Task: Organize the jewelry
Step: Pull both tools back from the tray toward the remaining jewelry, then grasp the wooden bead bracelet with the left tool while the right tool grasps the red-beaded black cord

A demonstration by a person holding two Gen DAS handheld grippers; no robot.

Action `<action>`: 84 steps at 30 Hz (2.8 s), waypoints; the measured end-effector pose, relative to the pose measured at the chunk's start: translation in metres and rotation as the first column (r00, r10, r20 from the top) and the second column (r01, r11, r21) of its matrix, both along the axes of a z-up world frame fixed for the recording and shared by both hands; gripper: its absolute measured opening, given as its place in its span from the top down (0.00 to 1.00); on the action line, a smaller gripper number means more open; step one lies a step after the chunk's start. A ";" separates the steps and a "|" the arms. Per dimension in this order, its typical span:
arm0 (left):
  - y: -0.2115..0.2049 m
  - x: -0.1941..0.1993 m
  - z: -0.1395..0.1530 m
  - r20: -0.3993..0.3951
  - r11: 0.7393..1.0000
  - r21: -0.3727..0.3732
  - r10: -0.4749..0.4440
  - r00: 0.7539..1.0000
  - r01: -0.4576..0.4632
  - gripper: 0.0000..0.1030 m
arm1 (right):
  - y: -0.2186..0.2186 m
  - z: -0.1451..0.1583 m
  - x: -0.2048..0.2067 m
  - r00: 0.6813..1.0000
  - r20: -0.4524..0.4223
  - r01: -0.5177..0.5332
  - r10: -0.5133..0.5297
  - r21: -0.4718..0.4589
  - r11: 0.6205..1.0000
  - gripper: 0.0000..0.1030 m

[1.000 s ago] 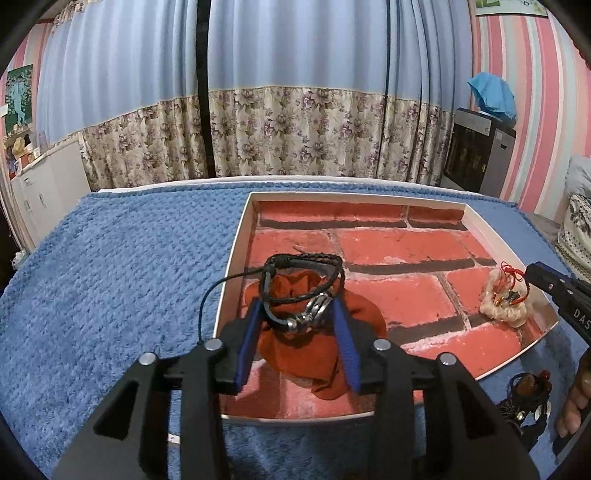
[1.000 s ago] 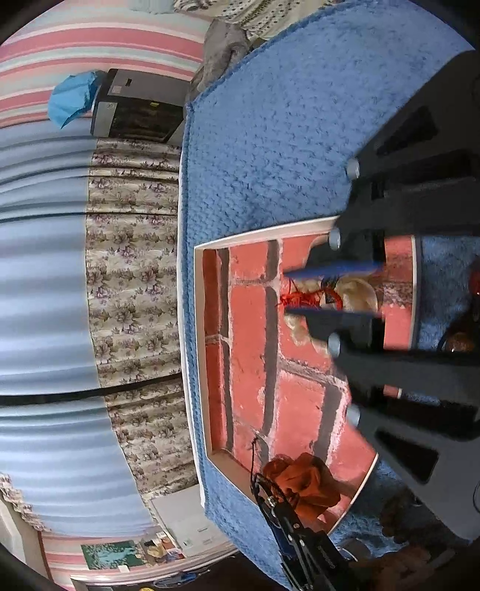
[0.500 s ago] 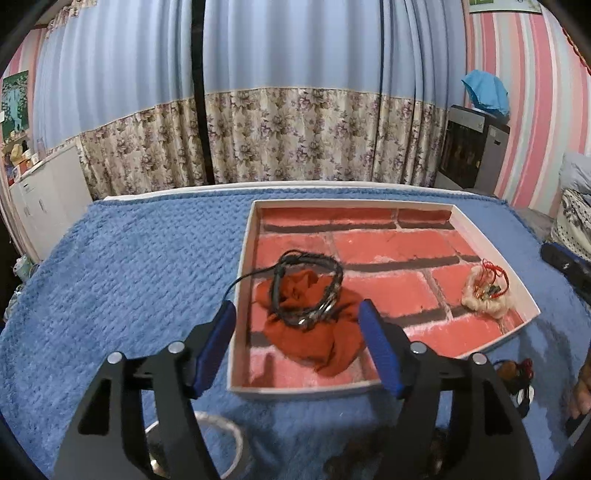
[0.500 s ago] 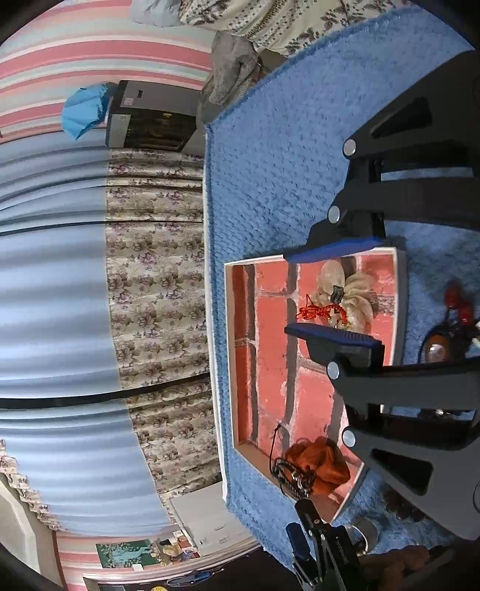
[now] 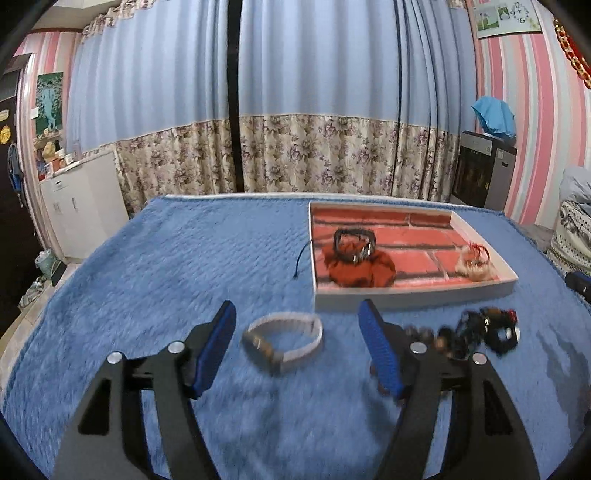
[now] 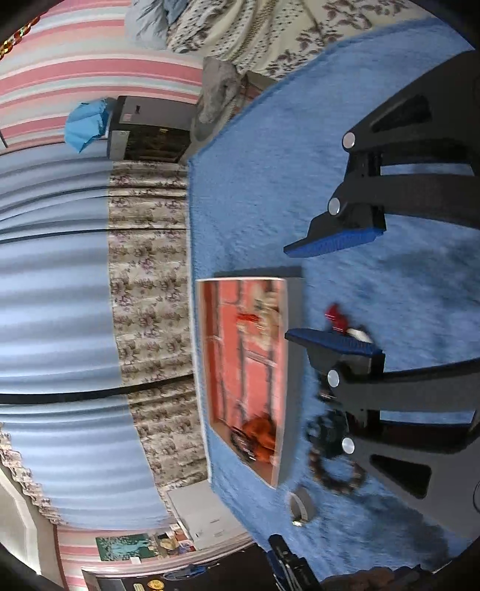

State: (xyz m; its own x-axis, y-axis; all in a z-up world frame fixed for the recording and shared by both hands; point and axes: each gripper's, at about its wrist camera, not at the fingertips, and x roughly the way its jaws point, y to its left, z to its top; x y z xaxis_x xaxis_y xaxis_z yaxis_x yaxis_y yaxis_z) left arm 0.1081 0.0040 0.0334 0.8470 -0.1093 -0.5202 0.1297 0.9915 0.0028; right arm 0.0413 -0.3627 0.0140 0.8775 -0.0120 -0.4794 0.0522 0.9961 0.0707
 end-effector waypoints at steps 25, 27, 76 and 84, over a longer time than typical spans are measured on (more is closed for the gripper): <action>-0.051 -0.037 -0.021 -0.065 0.991 -0.017 -0.132 0.989 0.131 0.34 | 0.034 -0.025 -0.011 0.995 -0.078 -0.066 0.067 0.012 0.998 0.53; -0.049 -0.034 -0.022 -0.071 0.992 -0.023 -0.128 0.989 0.127 0.34 | 0.034 -0.026 -0.007 0.994 -0.083 -0.065 0.067 0.016 0.998 0.53; -0.063 0.055 -0.071 -0.307 0.983 -0.034 -0.180 0.935 0.178 0.69 | 0.061 -0.065 0.098 0.965 -0.249 -0.074 0.078 0.026 0.997 0.86; -0.060 0.051 -0.067 -0.282 0.983 -0.057 -0.186 0.941 0.176 0.81 | 0.062 -0.060 0.088 0.978 -0.197 -0.068 0.069 0.011 0.998 0.96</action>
